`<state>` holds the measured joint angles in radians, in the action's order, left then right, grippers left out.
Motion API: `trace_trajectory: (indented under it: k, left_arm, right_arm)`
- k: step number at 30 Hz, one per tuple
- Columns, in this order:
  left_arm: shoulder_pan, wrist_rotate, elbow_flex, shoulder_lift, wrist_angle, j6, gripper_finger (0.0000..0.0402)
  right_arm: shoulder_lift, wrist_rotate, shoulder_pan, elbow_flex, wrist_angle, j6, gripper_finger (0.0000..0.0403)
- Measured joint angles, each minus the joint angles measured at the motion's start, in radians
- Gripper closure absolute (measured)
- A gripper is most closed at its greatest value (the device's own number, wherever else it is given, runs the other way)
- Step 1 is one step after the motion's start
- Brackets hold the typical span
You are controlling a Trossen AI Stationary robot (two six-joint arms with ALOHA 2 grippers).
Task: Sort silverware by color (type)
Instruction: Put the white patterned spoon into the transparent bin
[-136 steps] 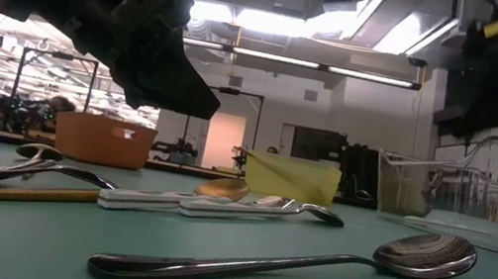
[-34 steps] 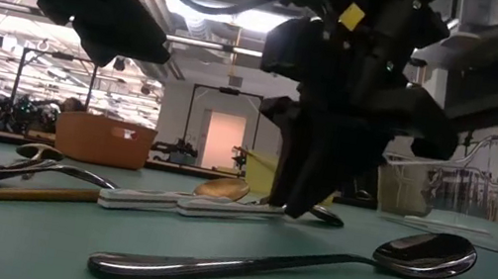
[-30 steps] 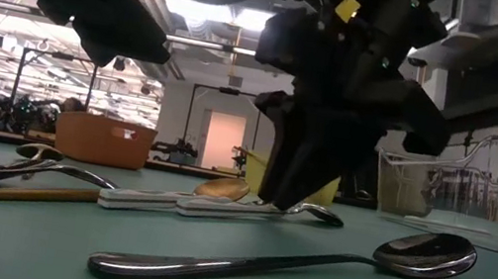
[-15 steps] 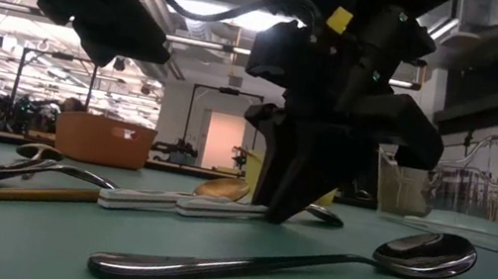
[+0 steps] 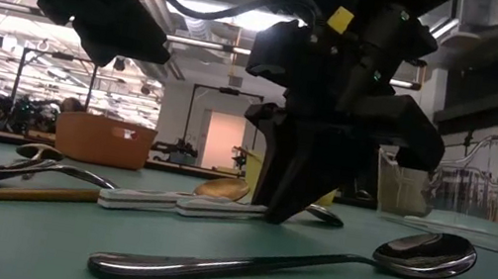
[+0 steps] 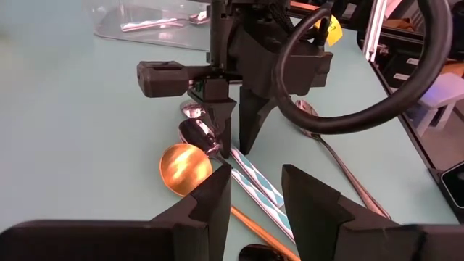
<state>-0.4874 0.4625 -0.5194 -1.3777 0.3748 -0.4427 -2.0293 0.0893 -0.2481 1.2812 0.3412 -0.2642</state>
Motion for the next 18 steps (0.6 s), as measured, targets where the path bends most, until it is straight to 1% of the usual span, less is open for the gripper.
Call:
trace_trajectory:
  k: [3,12,15,18]
  left_arm:
    - [0.000,0.000,0.000,0.000,0.000,0.000,0.0284]
    - [0.000,0.000,0.000,0.000,0.000,0.000,0.0284]
    - [0.000,0.000,0.000,0.000,0.000,0.000,0.0284]
    - [0.000,0.000,0.000,0.000,0.000,0.000,0.0284]
  right_arm:
    - [0.000,0.000,0.000,0.000,0.000,0.000,0.0311]
    - [0.000,0.000,0.000,0.000,0.000,0.000,0.0388]
    - [0.000,0.000,0.000,0.000,0.000,0.000,0.0398]
    - [0.000,0.000,0.000,0.000,0.000,0.000,0.0395]
